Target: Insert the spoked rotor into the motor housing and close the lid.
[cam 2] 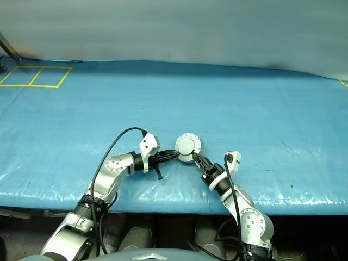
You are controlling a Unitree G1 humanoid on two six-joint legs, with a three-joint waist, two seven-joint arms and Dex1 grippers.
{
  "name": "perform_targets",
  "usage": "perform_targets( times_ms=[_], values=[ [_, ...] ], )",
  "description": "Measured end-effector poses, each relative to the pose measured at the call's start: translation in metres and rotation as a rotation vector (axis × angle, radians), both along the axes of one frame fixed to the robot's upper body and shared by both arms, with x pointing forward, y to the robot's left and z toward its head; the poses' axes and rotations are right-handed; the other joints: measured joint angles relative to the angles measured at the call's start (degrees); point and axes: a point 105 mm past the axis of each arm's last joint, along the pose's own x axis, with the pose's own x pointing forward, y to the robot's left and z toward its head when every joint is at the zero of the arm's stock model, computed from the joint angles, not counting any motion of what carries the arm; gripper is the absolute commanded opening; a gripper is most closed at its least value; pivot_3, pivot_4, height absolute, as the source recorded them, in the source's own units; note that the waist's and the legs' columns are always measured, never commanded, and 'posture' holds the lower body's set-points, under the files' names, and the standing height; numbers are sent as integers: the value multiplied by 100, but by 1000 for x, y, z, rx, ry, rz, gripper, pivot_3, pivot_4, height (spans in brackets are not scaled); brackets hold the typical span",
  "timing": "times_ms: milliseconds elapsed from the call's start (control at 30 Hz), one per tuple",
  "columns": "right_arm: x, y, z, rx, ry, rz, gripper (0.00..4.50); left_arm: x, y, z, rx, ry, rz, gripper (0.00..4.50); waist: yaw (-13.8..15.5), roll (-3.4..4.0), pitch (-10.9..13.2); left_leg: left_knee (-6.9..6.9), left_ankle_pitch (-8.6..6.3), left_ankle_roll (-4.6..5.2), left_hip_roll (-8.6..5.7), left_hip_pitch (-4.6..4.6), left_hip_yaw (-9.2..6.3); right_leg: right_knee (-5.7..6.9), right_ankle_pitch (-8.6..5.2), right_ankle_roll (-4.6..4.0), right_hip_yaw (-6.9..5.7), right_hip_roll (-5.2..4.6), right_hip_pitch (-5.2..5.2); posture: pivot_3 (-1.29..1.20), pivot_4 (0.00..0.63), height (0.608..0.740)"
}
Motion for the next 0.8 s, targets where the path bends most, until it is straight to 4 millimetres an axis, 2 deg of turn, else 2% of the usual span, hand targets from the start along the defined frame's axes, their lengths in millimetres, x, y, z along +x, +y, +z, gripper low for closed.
perform_targets(
  times_ms=[267,400,533,800],
  values=[
    [1,3,-1,-2,3,16,1221,-1,4,1,2,6,3,0,-34,0,0,0,0,0,3,0,0,1,0,0,0,3,0,0,150,740],
    [4,6,-1,21,16,18,1221,-15,4,4,-56,69,-46,0,-81,5,11,-6,0,0,9,-1,3,7,-1,-4,3,7,-9,0,150,740],
    [7,9,-3,49,52,10,1221,-24,10,22,-105,89,-89,0,-108,6,15,-10,0,0,20,3,0,13,-5,-12,2,17,-10,0,150,740],
    [6,3,-4,238,140,-34,1221,-31,30,40,-191,156,-39,0,-101,4,18,-12,0,0,15,-1,0,8,-6,-12,1,11,-10,0,150,740]
  ],
)
